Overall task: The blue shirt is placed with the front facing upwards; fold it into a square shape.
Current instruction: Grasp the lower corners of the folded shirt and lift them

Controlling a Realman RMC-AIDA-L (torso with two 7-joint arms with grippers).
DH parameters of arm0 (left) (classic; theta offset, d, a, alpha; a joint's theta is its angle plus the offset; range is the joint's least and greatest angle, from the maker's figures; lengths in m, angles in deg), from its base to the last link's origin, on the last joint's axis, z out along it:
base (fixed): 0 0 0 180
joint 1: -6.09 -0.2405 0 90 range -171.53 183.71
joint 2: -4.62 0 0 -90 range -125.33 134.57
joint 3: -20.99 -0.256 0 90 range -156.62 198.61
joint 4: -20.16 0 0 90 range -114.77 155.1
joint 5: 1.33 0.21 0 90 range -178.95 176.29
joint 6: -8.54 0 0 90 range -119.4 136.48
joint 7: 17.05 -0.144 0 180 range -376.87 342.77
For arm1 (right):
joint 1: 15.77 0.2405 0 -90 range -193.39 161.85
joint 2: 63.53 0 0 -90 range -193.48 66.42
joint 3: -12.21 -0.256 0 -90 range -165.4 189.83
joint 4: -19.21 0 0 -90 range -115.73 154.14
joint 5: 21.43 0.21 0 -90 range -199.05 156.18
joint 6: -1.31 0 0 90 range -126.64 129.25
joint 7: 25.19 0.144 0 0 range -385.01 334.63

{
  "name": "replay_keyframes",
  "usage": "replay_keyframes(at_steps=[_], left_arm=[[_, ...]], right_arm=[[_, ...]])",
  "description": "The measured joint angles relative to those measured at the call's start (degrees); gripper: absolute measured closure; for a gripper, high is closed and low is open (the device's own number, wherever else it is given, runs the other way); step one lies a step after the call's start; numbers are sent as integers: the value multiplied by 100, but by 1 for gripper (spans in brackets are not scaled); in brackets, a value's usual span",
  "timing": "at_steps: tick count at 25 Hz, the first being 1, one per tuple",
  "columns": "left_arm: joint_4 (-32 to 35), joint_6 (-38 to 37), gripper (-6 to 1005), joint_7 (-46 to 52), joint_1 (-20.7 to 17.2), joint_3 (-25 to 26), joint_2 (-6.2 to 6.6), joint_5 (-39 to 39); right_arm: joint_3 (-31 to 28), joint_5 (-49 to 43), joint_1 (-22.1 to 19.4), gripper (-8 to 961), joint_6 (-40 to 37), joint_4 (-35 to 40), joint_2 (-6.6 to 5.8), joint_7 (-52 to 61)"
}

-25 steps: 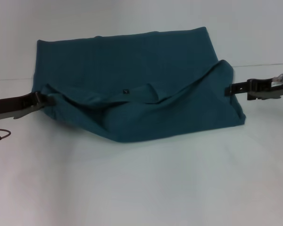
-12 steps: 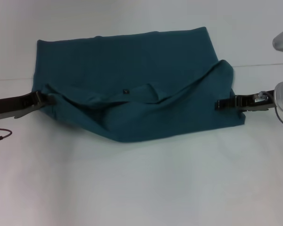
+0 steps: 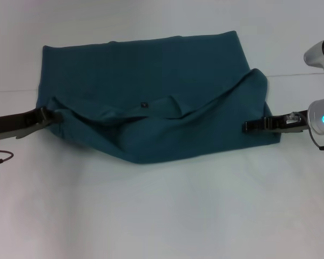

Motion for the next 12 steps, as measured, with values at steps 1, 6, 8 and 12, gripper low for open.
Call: replay_keyframes(at_steps=[1, 6, 8, 12], left_arm=[[0, 0, 975, 0, -4, 0, -1, 0], [0, -2, 975, 0, -9, 0, -2, 1], [0, -2, 975, 0, -9, 0, -6, -1], [0, 3, 975, -3, -8, -1, -16, -3]], right_arm=[[11, -1, 0, 47, 2, -4, 3, -1], [24, 19, 4, 48, -45, -18, 5, -3], [16, 42, 22, 48, -156, -24, 7, -12], [-40, 243, 34, 48, -358, -21, 2, -128]])
